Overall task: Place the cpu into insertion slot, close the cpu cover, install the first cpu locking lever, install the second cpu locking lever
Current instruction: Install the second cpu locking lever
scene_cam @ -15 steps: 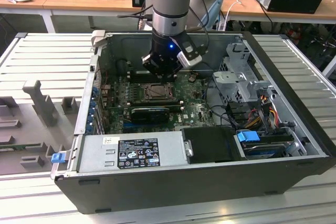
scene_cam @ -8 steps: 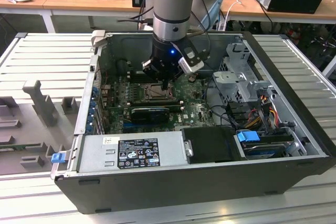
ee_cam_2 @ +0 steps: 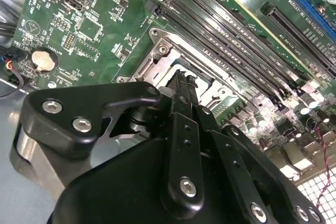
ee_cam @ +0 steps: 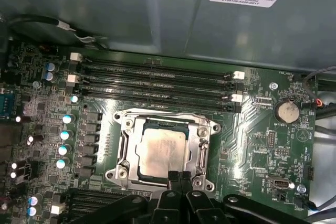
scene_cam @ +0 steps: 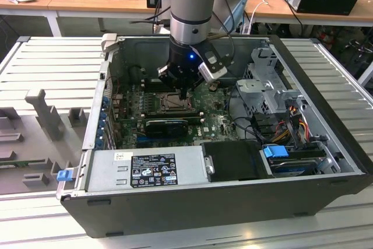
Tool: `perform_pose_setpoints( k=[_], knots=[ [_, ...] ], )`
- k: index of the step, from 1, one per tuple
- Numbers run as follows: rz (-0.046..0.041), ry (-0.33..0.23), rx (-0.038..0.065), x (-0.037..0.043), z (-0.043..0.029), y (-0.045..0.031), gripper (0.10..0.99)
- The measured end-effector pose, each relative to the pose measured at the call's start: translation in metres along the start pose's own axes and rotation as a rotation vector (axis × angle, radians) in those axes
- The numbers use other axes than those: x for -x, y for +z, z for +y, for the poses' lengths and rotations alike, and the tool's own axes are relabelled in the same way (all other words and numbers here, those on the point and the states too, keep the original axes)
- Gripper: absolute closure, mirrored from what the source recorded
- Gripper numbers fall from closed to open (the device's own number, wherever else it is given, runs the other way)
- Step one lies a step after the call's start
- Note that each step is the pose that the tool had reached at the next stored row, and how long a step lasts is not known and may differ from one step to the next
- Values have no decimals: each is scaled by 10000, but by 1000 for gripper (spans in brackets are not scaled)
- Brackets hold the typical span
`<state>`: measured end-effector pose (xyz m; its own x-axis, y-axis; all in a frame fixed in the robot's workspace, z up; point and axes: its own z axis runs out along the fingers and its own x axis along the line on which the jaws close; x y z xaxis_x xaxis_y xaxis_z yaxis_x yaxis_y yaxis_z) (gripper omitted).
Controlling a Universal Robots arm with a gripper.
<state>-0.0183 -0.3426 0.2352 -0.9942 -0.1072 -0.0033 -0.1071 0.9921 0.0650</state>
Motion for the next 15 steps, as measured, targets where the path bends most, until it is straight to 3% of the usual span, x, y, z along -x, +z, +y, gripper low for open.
perform_pose_setpoints(
  k=[15],
  knots=[
    [-1,0,2,-5,-45,-7,980]
  ],
)
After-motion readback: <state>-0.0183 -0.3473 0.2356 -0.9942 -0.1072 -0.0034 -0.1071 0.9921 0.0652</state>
